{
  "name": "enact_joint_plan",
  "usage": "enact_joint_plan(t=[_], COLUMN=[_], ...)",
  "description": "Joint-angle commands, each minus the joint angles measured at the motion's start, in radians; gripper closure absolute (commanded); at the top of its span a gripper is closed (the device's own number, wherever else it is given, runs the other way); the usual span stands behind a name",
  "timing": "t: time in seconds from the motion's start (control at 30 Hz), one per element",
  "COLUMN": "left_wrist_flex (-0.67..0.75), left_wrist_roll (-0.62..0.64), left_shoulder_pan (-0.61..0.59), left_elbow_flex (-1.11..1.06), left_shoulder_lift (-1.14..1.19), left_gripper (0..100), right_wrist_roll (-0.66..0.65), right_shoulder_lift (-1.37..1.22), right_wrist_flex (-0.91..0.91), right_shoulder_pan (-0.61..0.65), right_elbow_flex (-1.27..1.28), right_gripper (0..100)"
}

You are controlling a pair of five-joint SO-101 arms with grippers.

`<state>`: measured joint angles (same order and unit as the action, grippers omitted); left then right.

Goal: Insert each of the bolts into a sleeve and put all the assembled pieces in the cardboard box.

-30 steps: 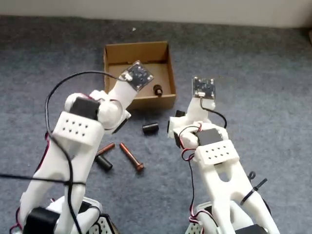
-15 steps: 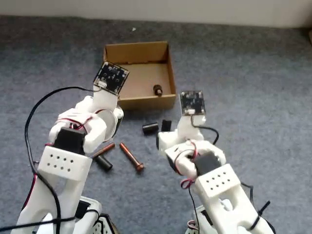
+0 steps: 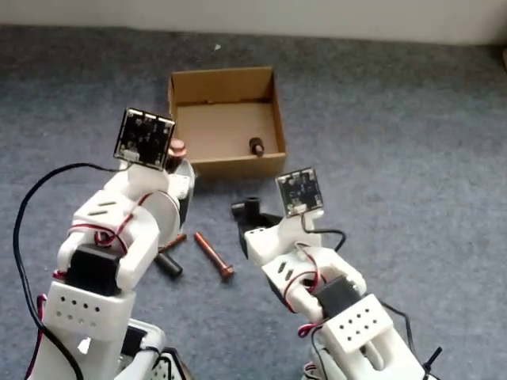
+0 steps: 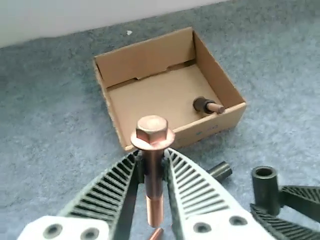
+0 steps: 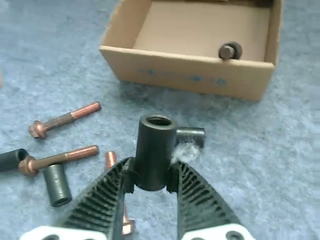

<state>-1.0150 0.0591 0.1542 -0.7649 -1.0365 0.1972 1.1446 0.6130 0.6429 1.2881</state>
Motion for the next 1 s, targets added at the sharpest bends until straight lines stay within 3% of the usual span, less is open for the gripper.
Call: enact_joint_plan(t=[0.0, 0.17, 0.43, 0.6, 0.73, 0.97], left_wrist_flex=[0.115, 0.203, 0.206, 0.209, 0.209, 0.204], left_wrist_roll=[0.029, 0.031, 0.035, 0.035, 0.035, 0.035], left_shoulder_pan=[0.064, 0.067, 0.097, 0.186, 0.277, 0.389], left_elbow_flex=[-0.102, -0.26, -0.337, -0.332, -0.332, -0.332], left_shoulder_lift=[-0.11, -0.351, -0.596, -0.654, -0.665, -0.667], left_gripper=[100, 100, 100, 100, 100, 100], right_wrist_roll=[-0.014, -0.023, -0.129, -0.239, -0.285, -0.287], right_shoulder_lift=[0.062, 0.159, 0.349, 0.53, 0.7, 0.693], right_wrist_flex=[-0.022, -0.022, -0.084, -0.243, -0.268, -0.272], right_shoulder_pan=[0.041, 0.071, 0.134, 0.14, 0.173, 0.174], right_elbow_flex=[0.002, 0.05, 0.166, 0.348, 0.449, 0.473], right_gripper=[99.3, 99.3, 99.3, 99.3, 99.3, 99.3])
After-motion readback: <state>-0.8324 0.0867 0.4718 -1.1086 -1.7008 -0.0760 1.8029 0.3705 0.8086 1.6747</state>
